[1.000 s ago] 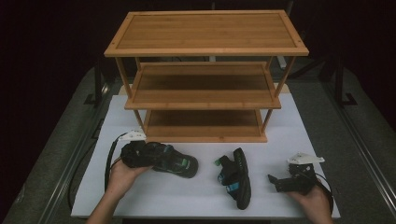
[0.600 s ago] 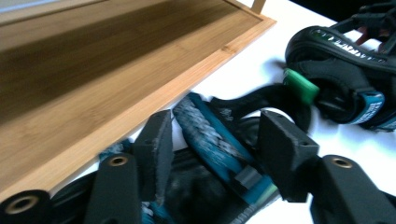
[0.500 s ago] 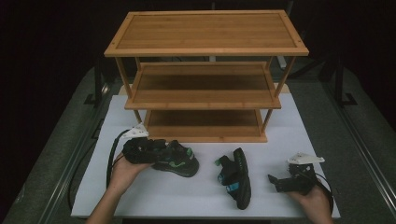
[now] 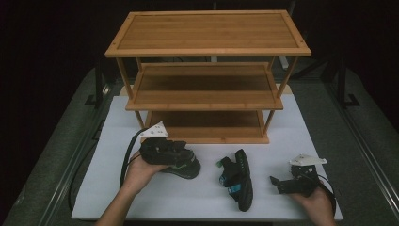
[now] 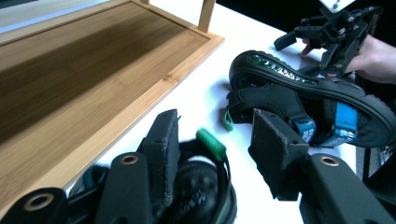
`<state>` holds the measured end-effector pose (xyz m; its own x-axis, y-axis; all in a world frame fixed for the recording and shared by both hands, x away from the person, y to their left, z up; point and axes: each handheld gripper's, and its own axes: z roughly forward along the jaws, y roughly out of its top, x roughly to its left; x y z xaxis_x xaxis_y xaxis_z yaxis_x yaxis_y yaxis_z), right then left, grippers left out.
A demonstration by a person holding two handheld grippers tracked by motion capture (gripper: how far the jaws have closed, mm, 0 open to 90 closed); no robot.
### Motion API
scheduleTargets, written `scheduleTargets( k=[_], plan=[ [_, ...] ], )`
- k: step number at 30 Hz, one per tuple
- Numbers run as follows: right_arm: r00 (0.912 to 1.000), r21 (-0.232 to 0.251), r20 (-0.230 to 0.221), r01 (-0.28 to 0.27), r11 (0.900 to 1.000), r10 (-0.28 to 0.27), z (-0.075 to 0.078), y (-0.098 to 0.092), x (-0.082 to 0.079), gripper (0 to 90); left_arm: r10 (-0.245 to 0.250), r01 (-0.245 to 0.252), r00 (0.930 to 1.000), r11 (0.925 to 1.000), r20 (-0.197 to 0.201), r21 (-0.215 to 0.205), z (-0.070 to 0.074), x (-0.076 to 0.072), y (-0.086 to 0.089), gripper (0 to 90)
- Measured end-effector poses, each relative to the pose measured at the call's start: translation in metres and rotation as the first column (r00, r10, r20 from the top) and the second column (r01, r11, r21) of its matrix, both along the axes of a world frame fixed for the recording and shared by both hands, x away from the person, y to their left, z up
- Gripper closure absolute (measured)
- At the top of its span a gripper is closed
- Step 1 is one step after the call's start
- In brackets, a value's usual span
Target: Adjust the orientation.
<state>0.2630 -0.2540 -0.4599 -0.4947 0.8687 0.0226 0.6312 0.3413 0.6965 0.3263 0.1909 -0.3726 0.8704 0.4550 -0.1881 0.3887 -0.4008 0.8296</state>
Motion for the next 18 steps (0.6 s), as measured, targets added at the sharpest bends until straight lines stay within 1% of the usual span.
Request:
scheduleTargets(
  k=[3,6,8,10,11,12,18],
  plan=[
    [1.0,0.001,0.0,0.0,1.0,0.0,0.0,0.0,0.0,0.0,-0.009,0.009,1.0,0.9999,-0.001,0.012,-0.0036,0.0028,-0.0074,58.0],
    [1.0,0.0,0.0,0.0,1.0,0.0,0.0,0.0,0.0,0.0,-0.025,0.025,0.9996,0.9991,-0.017,0.033,-0.0082,0.0036,-0.012,64.5],
    [1.0,0.0,0.0,0.0,1.0,0.0,0.0,0.0,0.0,0.0,-0.025,0.026,0.9996,0.9989,-0.011,0.039,-0.0093,0.0029,-0.0125,72.9],
    [1.0,0.0,0.0,0.0,1.0,0.0,0.0,0.0,0.0,0.0,-0.021,0.021,0.9997,0.9988,-0.011,0.043,-0.0083,0.0029,-0.0114,78.2],
    [1.0,0.0,0.0,0.0,1.0,0.0,0.0,0.0,0.0,0.0,-0.021,0.022,0.9997,0.9988,-0.006,0.043,-0.0078,0.0026,-0.0105,84.9],
    [1.0,0.0,0.0,0.0,1.0,0.0,0.0,0.0,0.0,0.0,-0.022,0.023,0.9997,0.9987,-0.009,0.045,-0.0077,0.0027,-0.0102,87.1],
    [1.0,0.0,0.0,0.0,1.0,0.0,0.0,0.0,0.0,0.0,-0.035,0.036,0.9993,0.9977,-0.012,0.058,-0.0041,-0.0014,-0.0093,88.1]
  ],
)
